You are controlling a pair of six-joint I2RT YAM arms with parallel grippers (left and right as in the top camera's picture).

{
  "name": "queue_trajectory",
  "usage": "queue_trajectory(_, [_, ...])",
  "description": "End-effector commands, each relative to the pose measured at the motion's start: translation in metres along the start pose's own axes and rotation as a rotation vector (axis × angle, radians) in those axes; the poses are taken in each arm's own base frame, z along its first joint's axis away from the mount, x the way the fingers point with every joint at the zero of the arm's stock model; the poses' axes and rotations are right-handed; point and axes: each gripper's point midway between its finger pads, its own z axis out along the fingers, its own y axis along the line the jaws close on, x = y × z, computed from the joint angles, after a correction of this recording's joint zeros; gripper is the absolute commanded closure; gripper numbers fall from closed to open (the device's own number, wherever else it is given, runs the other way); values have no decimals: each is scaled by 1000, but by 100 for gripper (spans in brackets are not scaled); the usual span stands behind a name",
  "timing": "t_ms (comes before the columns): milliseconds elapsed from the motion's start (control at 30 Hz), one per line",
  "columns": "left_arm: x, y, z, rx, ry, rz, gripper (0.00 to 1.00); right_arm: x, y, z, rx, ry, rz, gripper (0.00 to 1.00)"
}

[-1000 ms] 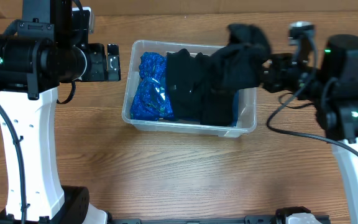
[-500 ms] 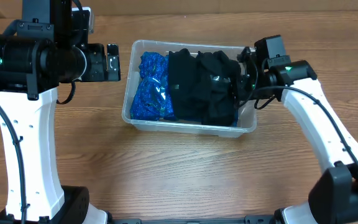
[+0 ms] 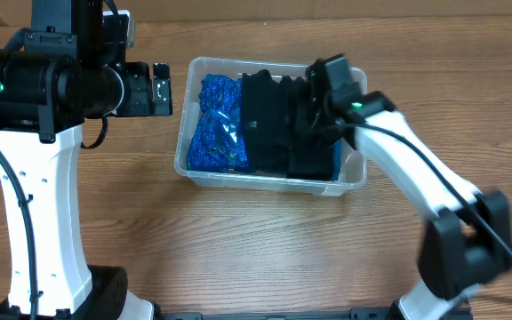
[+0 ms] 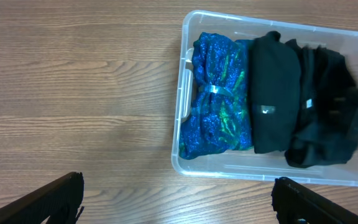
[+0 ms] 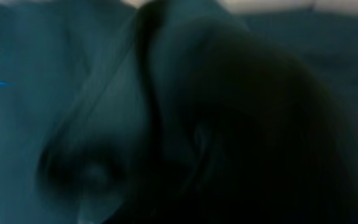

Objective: Pack container

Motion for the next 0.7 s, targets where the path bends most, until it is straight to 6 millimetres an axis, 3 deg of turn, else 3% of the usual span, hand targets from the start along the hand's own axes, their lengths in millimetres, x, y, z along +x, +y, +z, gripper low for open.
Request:
queue_trajectory(0, [0, 2, -4, -7, -11, 23, 0, 45, -25, 43, 76, 194, 43, 71])
queue_trajectory(33, [0, 2, -4, -7, -12, 23, 0, 47, -26, 40, 81, 205, 43, 67])
queue_trajectory(100, [0, 2, -4, -7, -11, 23, 0, 37, -17, 15, 59, 160, 27, 56])
queue_trajectory(167, [0, 2, -4, -7, -11, 23, 0, 7, 5, -56, -15, -10, -1, 46])
queue_trajectory(200, [0, 2, -4, -7, -11, 23, 0, -1, 13, -90, -47, -82, -20, 28])
queue_trajectory(233, [0, 2, -4, -7, -11, 23, 0, -3, 18, -119, -72, -136, -29, 0])
queue_trajectory(267, [0, 2, -4, -7, -11, 23, 0, 0, 23, -168, -108, -218, -39, 0])
queue_trajectory(333, [0, 2, -4, -7, -11, 23, 0, 14, 24, -225, -147, -304, -50, 0])
queue_trajectory(433, [0, 2, -4, -7, -11, 23, 0, 49, 13, -271, -149, -329, -58, 0])
queue_trajectory(600, [0, 2, -4, -7, -11, 23, 0, 54, -32, -346, 36, -629, -83, 0])
queue_trajectory(667, [0, 2, -4, -7, -11, 23, 0, 63, -41, -369, 90, -702, -176, 0])
